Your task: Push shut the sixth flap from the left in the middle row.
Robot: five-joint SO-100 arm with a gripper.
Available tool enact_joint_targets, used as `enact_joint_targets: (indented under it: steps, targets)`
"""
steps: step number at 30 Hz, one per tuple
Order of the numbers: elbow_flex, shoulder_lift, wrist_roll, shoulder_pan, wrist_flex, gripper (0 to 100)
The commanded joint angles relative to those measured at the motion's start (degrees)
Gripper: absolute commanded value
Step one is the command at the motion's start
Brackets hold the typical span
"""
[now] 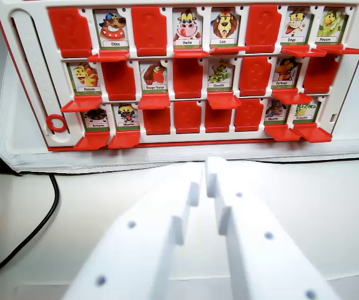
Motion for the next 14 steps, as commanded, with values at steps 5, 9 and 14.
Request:
enact_joint_targets:
  steps: [5,9,14]
  targets:
    - [-6.3,3.3,0.2,-0.2,-2.1,0]
    - [-6.2,3.3,0.0,-0.1,-2.4,0]
    - [-6.7,3.0,0.0,-0.1,-2.5,0]
